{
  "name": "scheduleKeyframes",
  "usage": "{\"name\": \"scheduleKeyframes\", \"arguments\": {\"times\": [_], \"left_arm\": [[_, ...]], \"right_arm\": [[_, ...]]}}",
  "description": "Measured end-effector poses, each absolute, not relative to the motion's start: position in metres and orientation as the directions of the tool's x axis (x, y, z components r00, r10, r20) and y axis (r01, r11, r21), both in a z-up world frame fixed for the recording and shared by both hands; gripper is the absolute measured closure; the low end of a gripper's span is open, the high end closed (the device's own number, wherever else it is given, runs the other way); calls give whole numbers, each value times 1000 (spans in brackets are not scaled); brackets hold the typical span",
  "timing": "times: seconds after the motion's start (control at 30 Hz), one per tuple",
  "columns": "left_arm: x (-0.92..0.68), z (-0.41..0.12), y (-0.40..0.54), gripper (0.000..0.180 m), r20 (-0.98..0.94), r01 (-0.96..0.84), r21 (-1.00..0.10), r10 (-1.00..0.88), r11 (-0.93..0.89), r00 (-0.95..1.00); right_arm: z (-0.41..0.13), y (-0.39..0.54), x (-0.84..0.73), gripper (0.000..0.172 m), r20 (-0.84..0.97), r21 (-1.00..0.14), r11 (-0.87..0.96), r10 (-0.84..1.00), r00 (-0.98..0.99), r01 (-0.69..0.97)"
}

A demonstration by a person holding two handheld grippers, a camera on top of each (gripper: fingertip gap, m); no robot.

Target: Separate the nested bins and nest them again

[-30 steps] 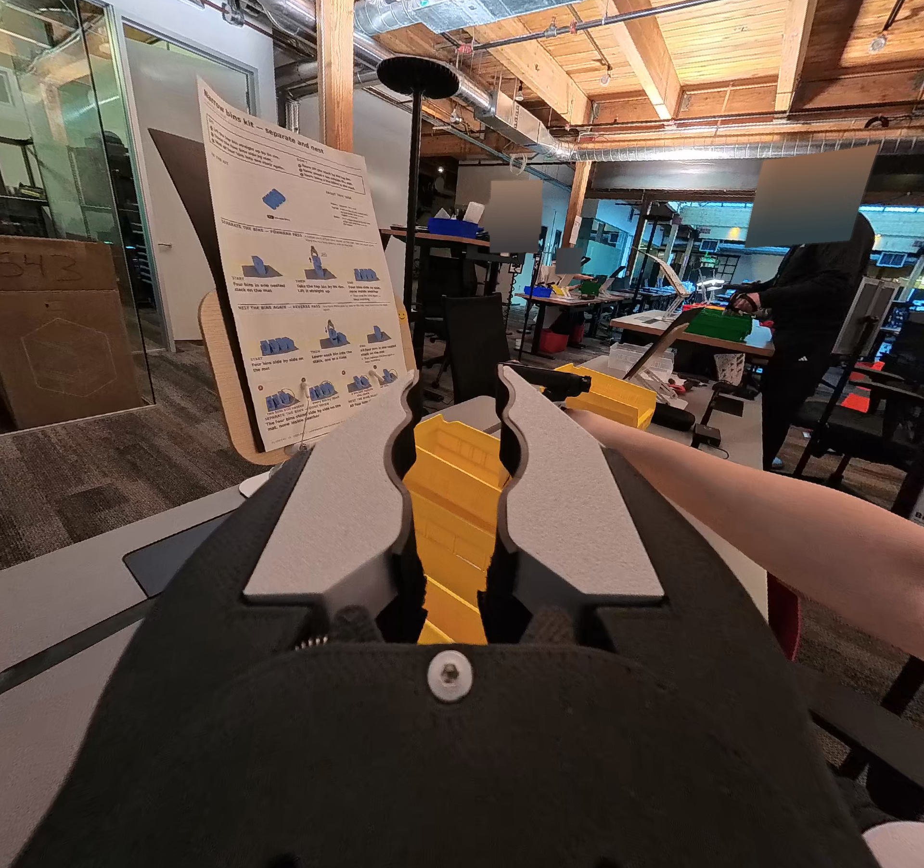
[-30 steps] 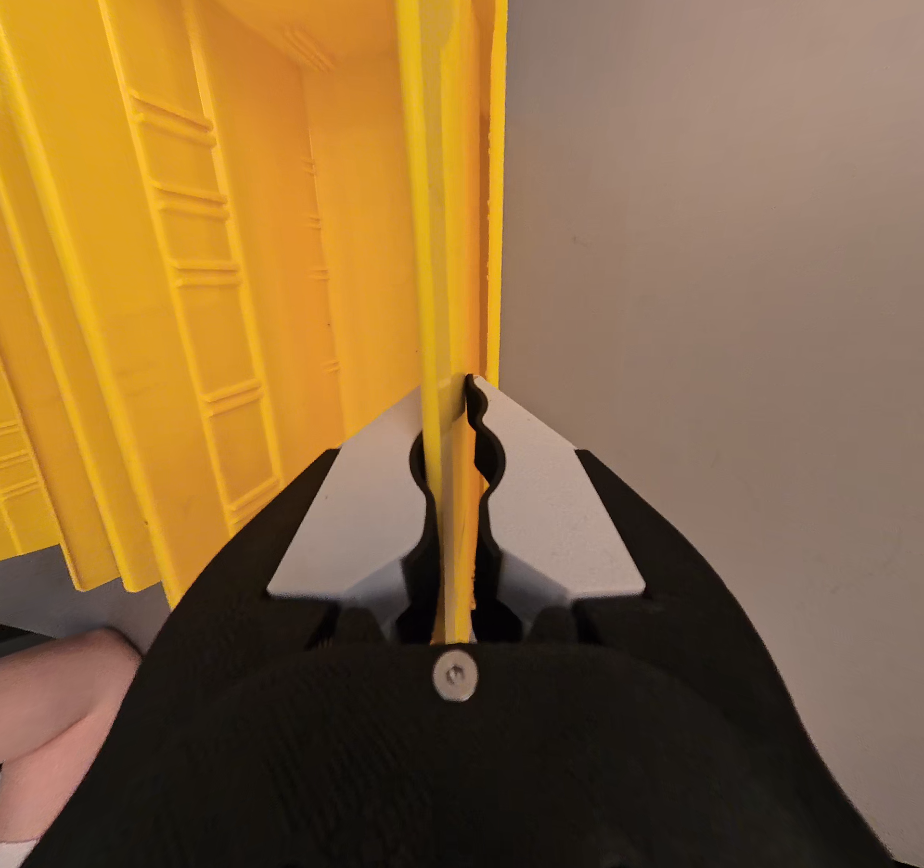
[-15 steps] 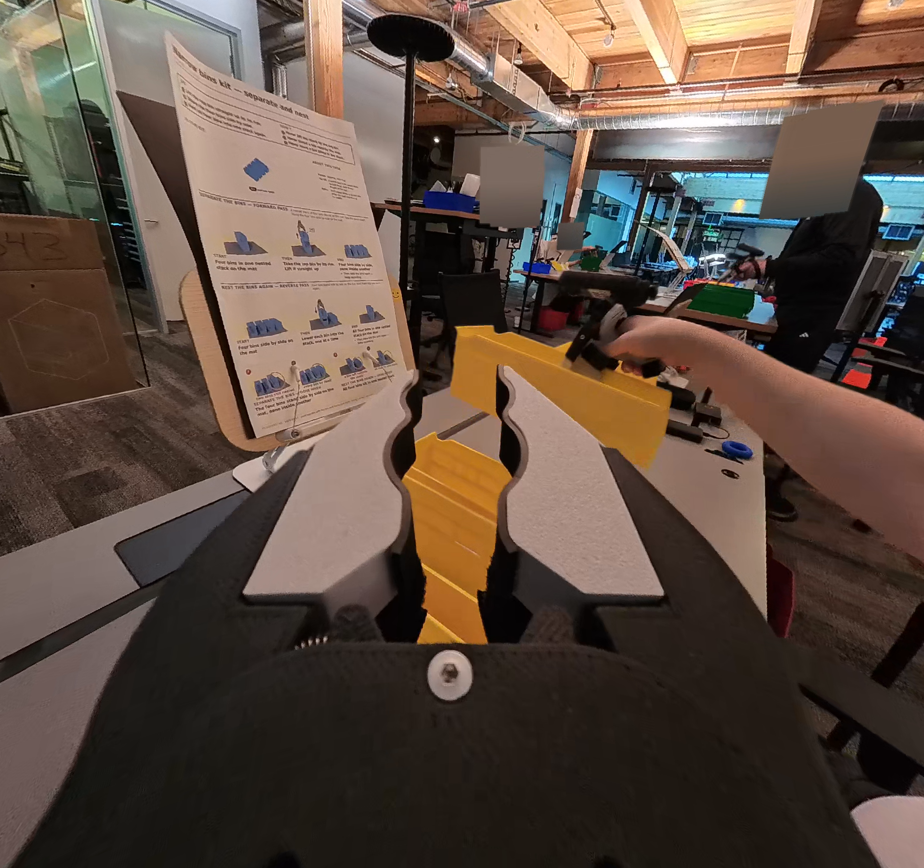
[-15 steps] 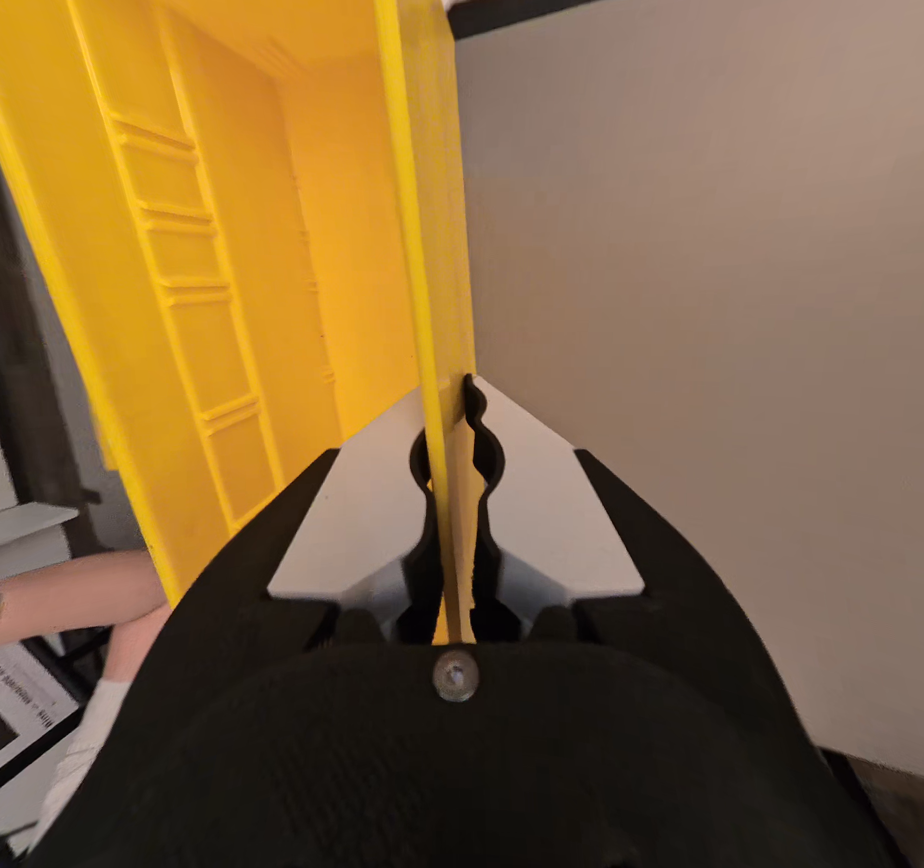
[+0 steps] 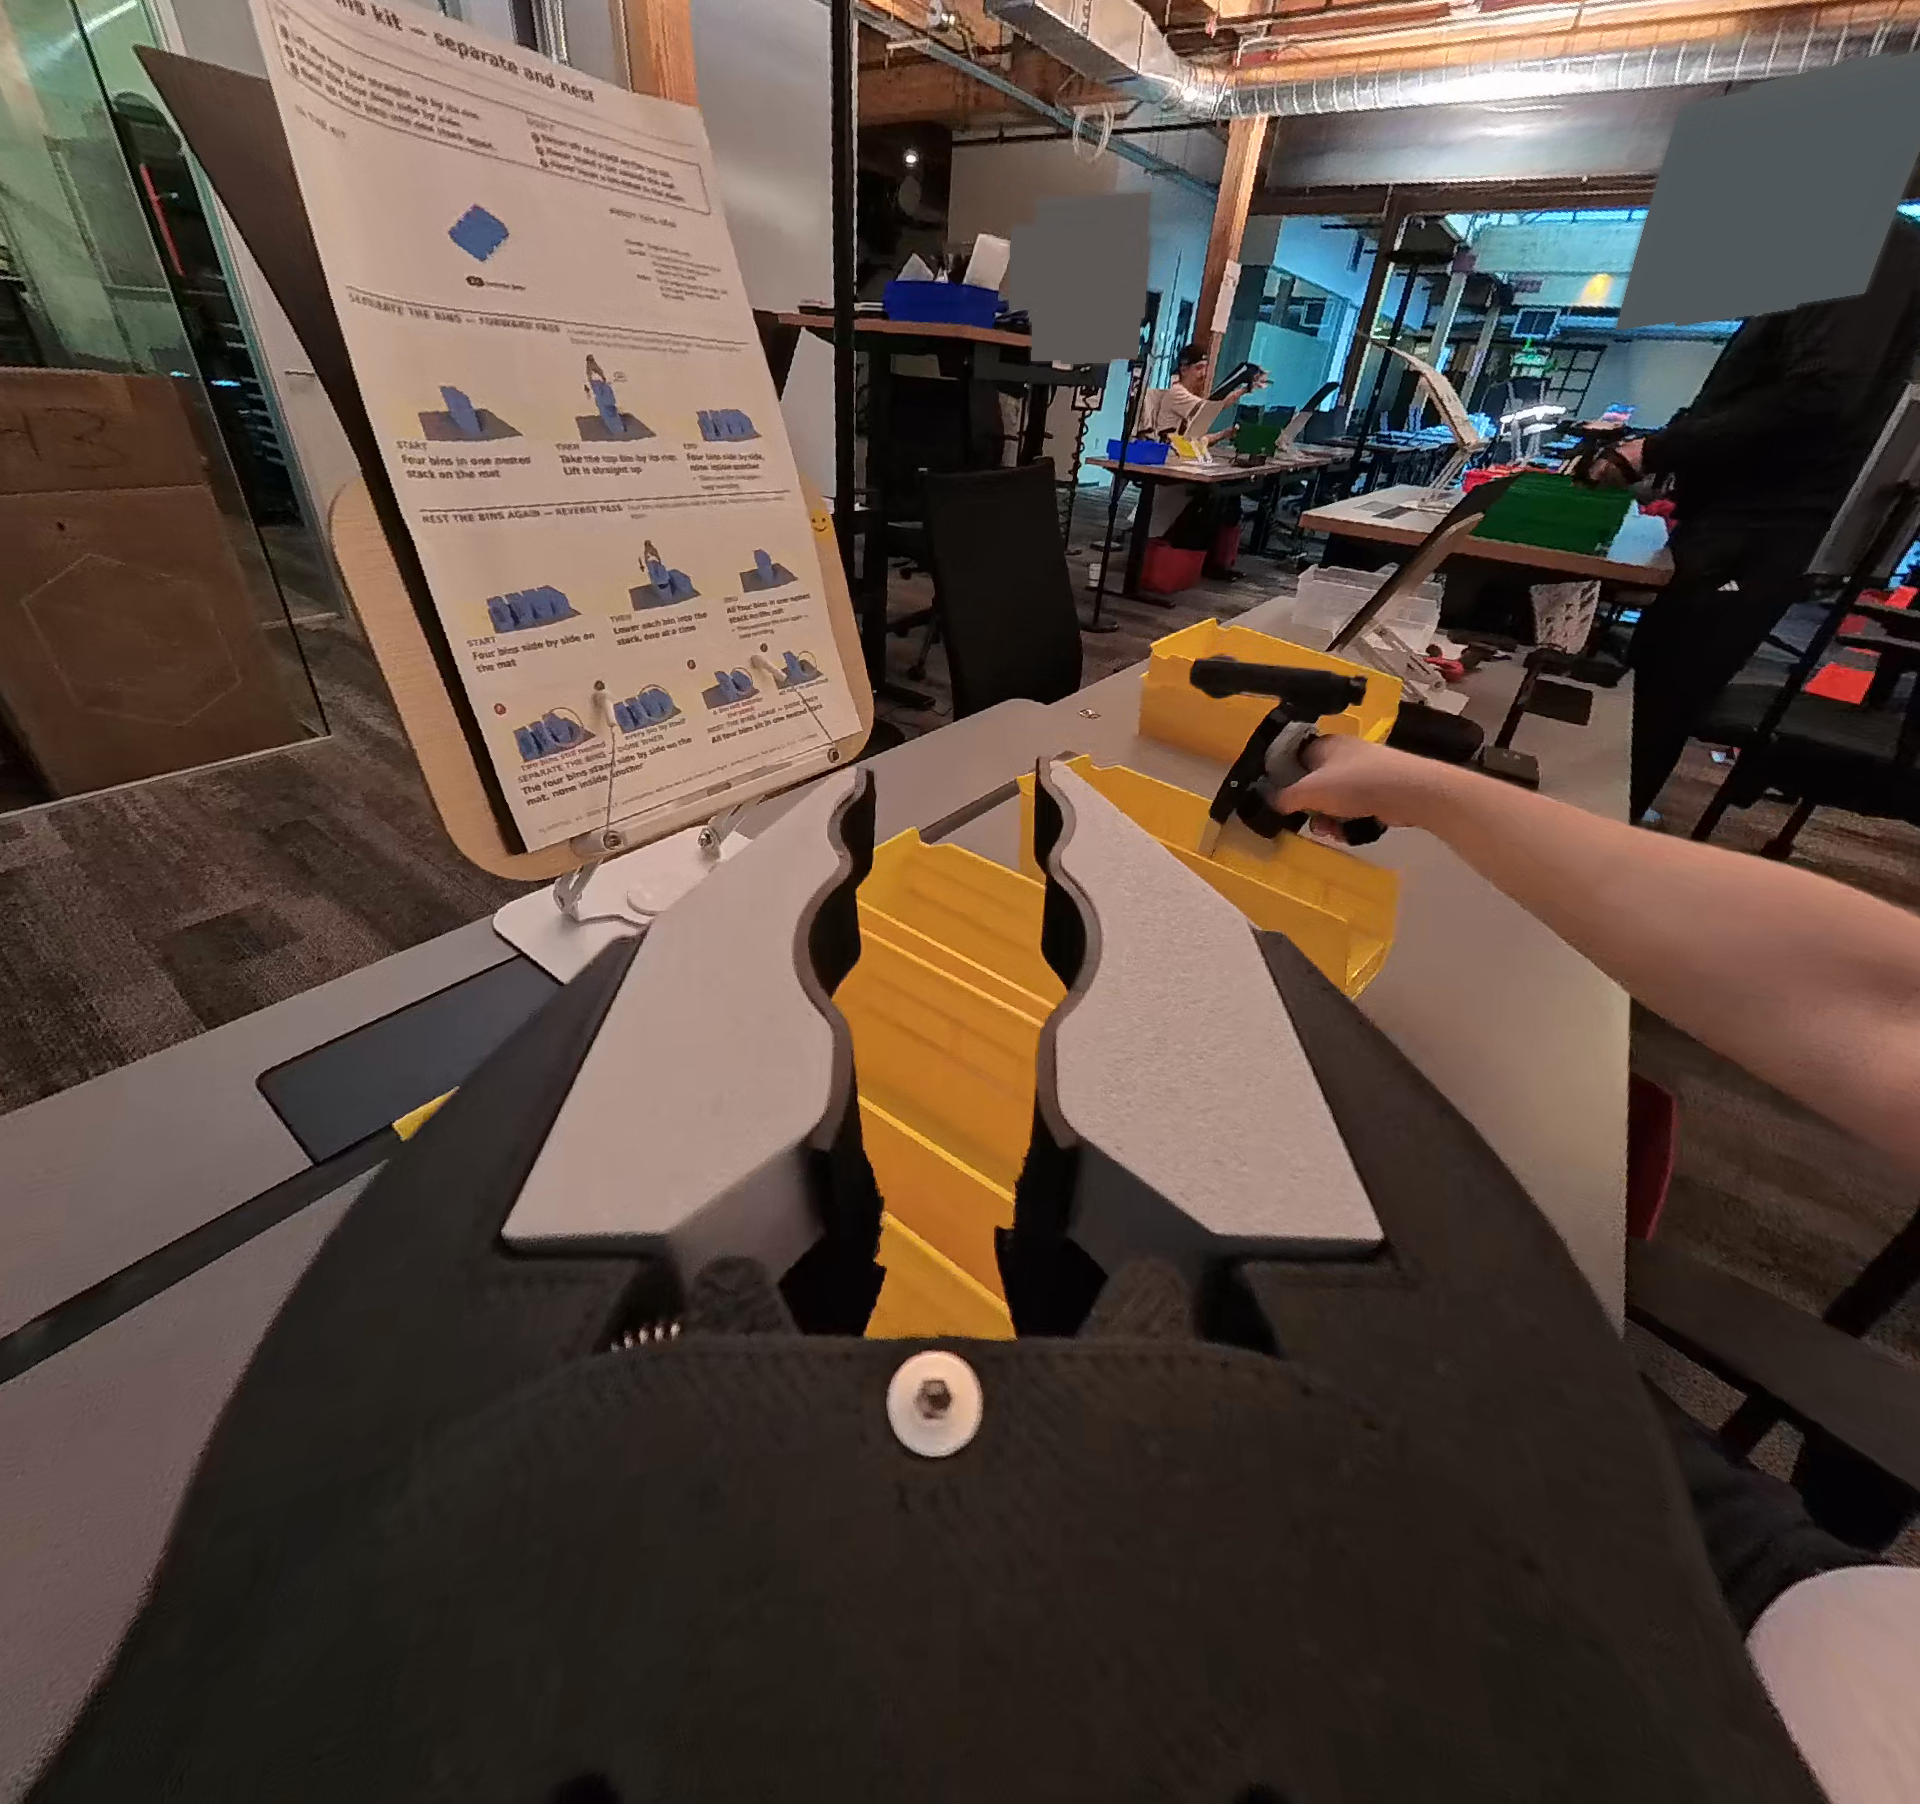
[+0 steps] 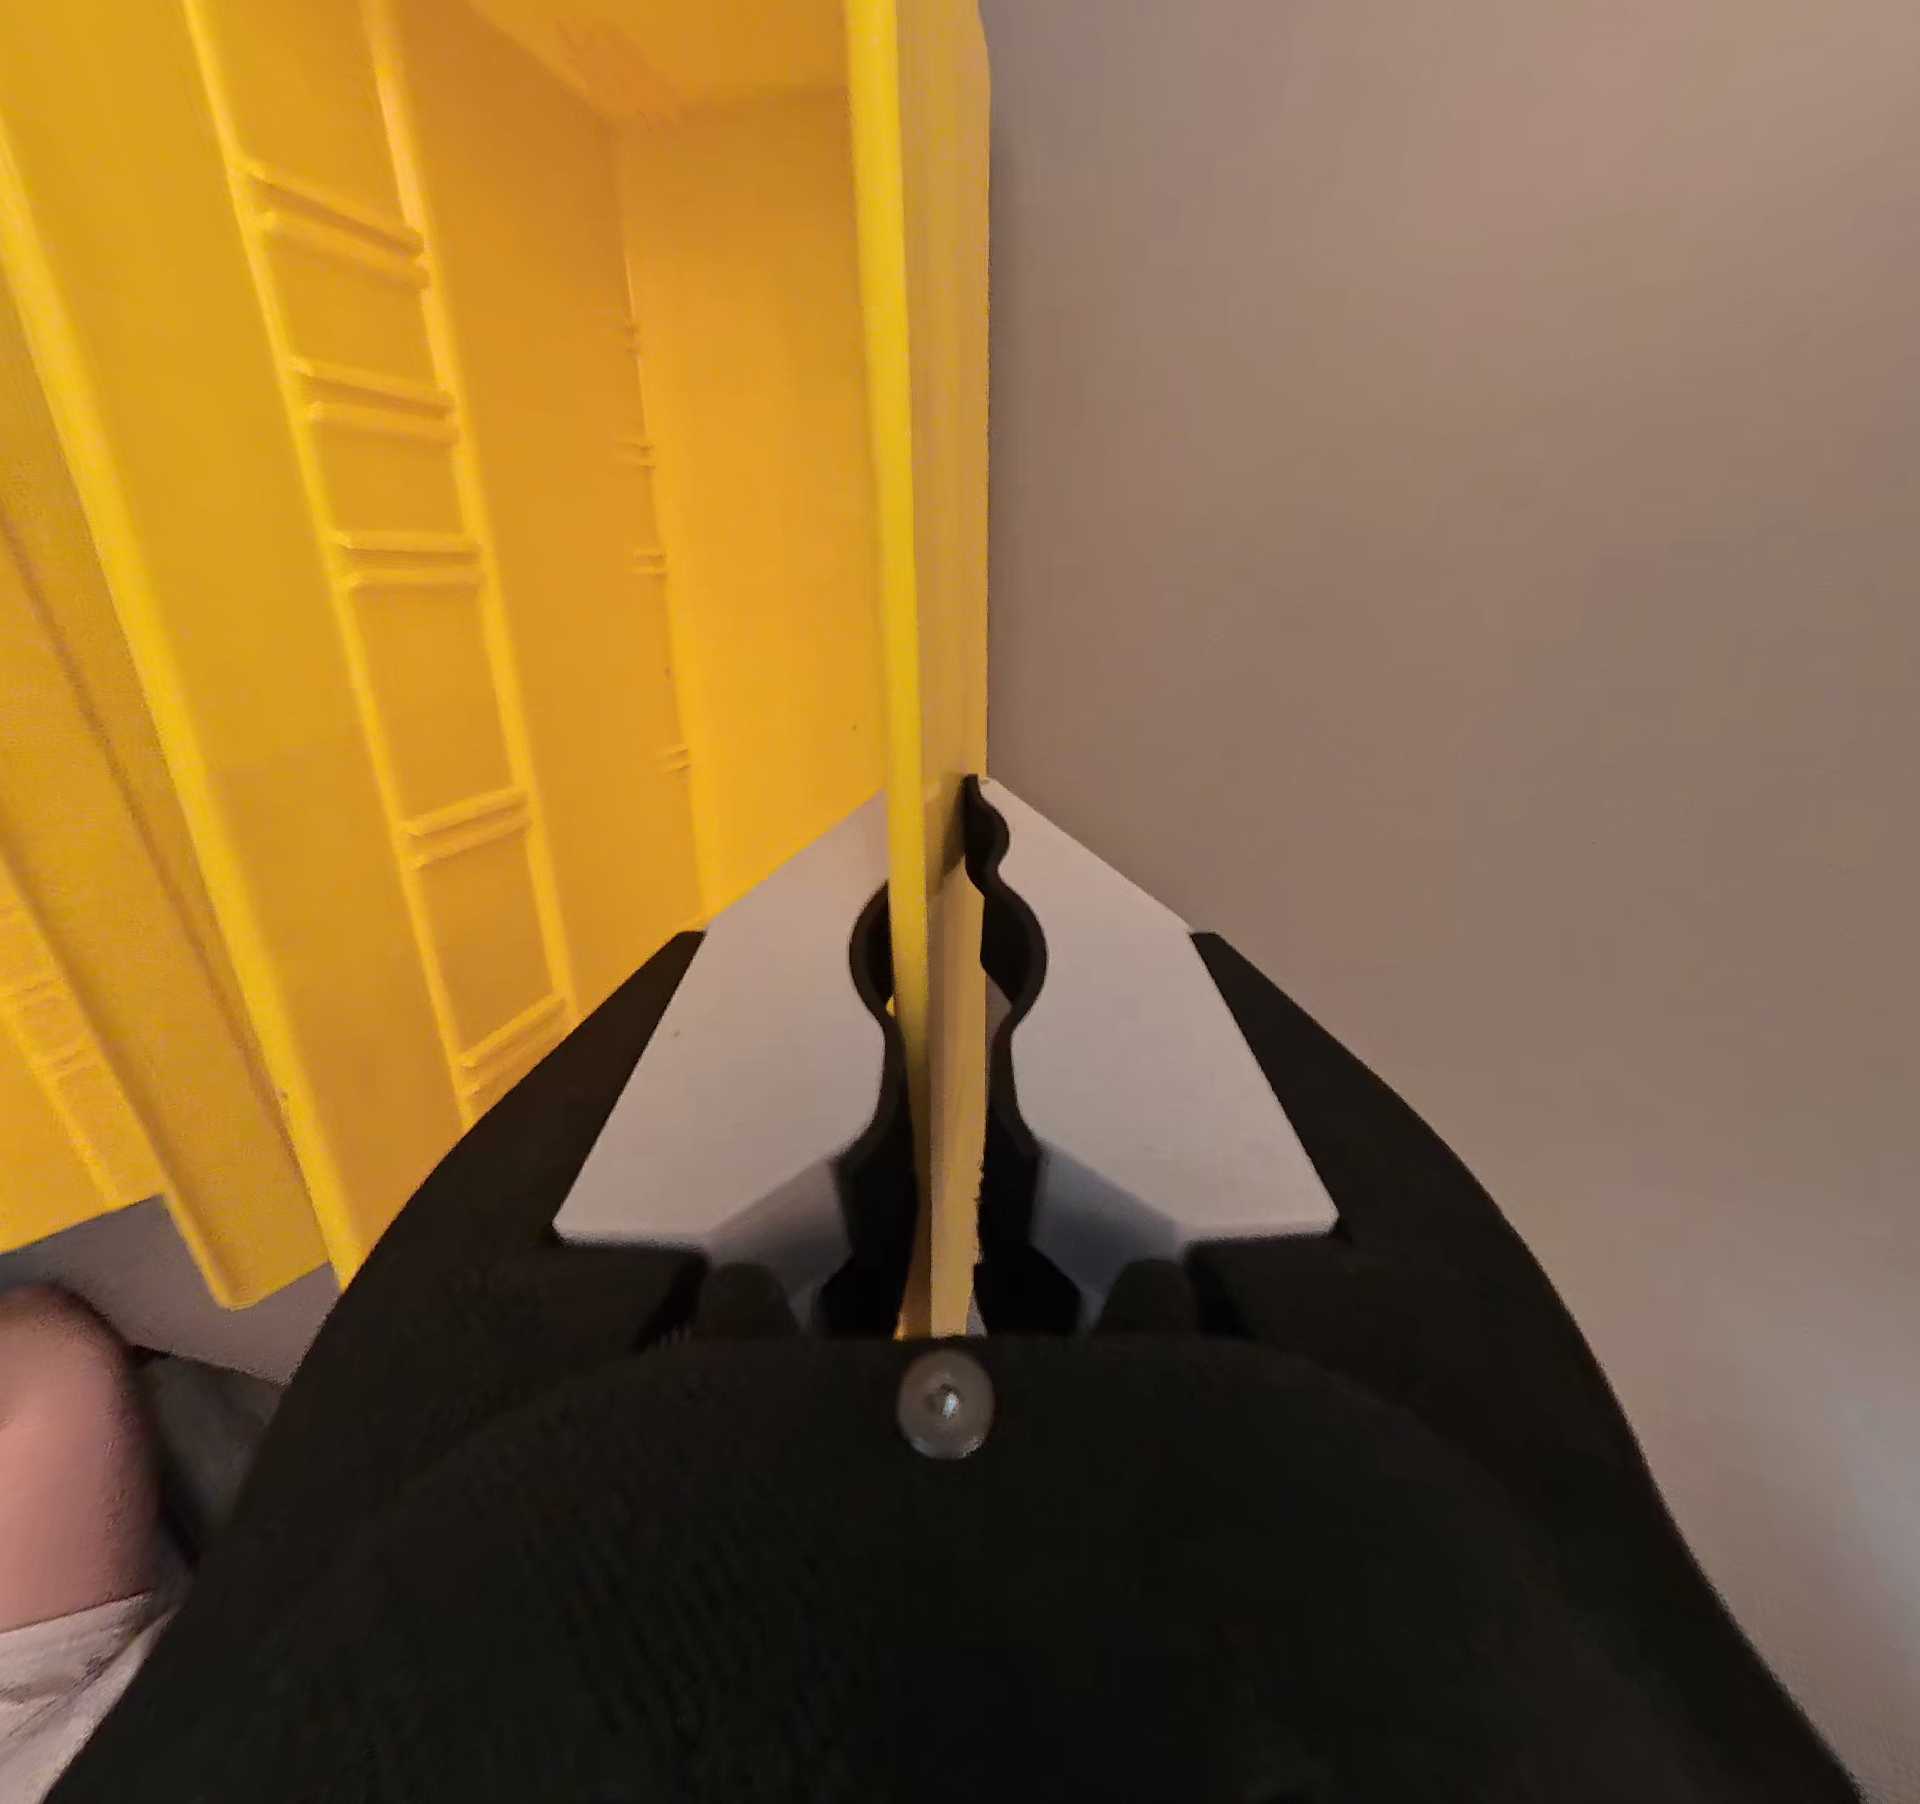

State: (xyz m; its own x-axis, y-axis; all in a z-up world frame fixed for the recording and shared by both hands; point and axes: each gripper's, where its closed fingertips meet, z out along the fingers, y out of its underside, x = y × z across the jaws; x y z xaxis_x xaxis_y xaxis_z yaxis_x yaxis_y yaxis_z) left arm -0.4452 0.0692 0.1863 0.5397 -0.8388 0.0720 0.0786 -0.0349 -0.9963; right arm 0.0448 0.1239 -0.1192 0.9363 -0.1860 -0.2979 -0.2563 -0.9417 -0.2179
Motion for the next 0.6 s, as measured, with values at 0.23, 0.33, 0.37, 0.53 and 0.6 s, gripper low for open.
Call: {"name": "scheduleKeyframes", "arguments": {"times": [0.23,0.33,0.37,0.53,0.6], "left_arm": [[-446,181,78,151,98,80,-995,-833,-64,545],[-444,179,79,151,99,72,-995,-834,-71,542],[-444,179,79,151,98,70,-995,-835,-71,542],[-441,177,80,151,90,56,-996,-834,-71,544],[-440,175,80,150,90,47,-996,-834,-77,544]], "right_arm": [[-128,135,47,168,-214,-254,-950,-127,969,-180],[-100,148,44,123,-184,-340,-925,-111,977,-169],[-83,154,38,104,-187,-396,-903,-99,977,-167],[-66,143,7,21,-29,-353,-934,-45,999,-52],[-78,137,2,21,25,-286,-958,-43,999,-34]]}}
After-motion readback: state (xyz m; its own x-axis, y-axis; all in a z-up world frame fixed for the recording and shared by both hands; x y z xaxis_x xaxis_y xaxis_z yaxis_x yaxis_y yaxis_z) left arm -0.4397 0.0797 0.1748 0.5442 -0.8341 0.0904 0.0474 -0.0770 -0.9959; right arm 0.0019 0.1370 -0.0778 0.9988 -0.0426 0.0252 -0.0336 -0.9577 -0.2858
